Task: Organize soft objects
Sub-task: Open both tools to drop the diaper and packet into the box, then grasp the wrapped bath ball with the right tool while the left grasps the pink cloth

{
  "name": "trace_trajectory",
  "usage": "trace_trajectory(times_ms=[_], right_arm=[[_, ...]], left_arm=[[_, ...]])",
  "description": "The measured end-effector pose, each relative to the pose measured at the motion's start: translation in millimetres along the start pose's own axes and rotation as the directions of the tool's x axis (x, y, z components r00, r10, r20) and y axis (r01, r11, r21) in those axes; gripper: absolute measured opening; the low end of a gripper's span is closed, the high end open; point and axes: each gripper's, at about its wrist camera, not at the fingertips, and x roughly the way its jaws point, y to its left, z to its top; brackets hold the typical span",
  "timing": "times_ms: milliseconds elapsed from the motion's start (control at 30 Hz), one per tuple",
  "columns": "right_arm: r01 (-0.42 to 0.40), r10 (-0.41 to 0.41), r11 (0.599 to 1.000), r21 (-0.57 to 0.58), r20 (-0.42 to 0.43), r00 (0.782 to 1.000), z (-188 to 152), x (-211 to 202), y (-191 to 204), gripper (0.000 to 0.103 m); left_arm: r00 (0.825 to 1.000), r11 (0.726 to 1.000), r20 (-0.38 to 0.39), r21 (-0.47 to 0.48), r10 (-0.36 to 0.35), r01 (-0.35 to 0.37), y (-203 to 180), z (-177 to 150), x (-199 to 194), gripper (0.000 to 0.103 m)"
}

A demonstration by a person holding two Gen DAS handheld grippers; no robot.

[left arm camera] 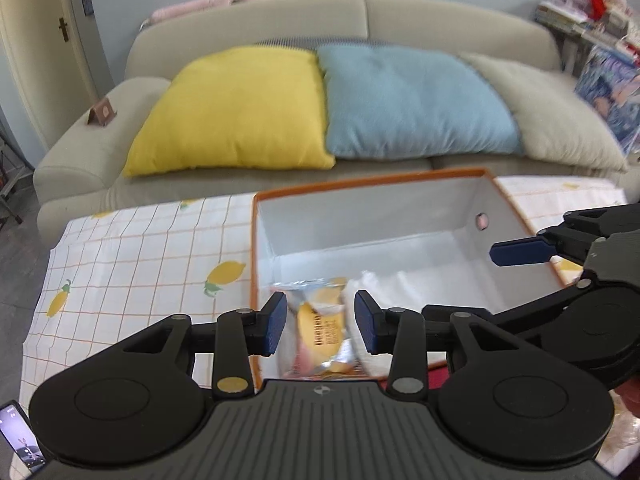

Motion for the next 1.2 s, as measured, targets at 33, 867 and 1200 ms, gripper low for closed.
trace_trajectory(times_ms=[33,867,1200], right_arm=[[0.011,-0.011,1.0,-0.007,0.016,1.0,-3,-9,0,0.075],[0.298,-0.326,0.9,0.319,0.037,0.945,-198,-150,-42,0.081],[0.377,-0.373,0.84,0.391,-0.089,0.924,-255,-151,-53,0.081]], left_arm=[[1.0,1.0,0.014,0.002,-0.008,0.008,-4,-2,-6,0.045],[0.935,0.935,0.032,0.047,-0.353,0.351,-103,-103,-70,0.046],[0.924,0.922,-0.07,0.071,-0.375,0.38,-134,-131,-58,0.046]])
